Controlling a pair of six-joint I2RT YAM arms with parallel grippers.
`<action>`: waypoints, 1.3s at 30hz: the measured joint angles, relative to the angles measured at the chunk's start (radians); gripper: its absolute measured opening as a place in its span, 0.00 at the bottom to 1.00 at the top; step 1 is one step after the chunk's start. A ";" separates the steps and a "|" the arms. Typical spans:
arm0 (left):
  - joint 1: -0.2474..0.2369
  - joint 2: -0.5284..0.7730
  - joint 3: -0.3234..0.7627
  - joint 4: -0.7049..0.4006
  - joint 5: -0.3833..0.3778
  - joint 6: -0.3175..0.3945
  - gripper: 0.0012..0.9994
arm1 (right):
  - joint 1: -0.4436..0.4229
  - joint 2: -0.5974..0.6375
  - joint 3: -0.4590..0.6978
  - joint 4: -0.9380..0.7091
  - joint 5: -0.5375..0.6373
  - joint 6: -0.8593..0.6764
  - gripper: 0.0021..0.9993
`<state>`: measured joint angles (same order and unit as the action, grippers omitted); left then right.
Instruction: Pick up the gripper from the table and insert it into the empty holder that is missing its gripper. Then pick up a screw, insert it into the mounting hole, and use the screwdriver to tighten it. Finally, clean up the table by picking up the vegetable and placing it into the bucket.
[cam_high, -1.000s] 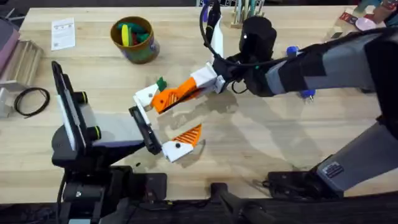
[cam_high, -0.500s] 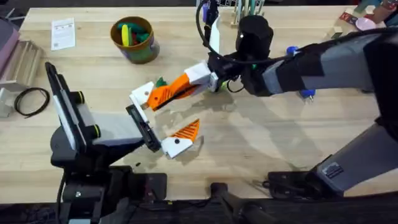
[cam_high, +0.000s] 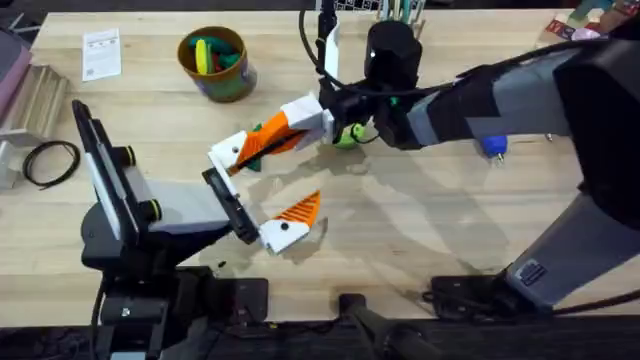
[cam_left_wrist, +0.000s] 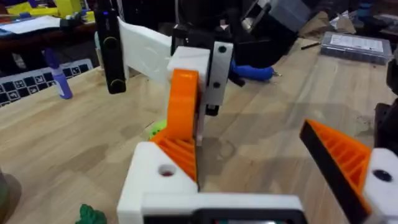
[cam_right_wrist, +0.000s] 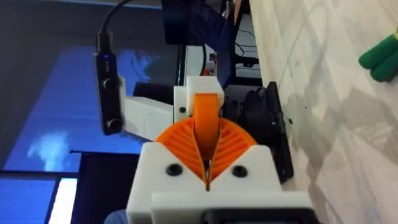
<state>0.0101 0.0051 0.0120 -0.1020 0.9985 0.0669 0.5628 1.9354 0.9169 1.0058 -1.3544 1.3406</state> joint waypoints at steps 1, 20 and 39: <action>0.000 0.000 0.000 0.000 0.000 0.000 0.99 | 0.001 0.000 0.000 0.000 0.000 0.002 0.01; -0.006 0.000 0.000 -0.003 0.029 0.000 0.99 | 0.014 0.000 0.005 -0.001 0.035 0.010 0.51; -0.009 0.000 0.000 -0.007 0.057 0.000 0.99 | -0.125 -0.181 0.025 -0.548 0.118 -0.274 0.85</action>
<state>0.0013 0.0051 0.0124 -0.1089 1.0550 0.0666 0.4373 1.7548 0.9418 0.4574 -1.2365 1.0668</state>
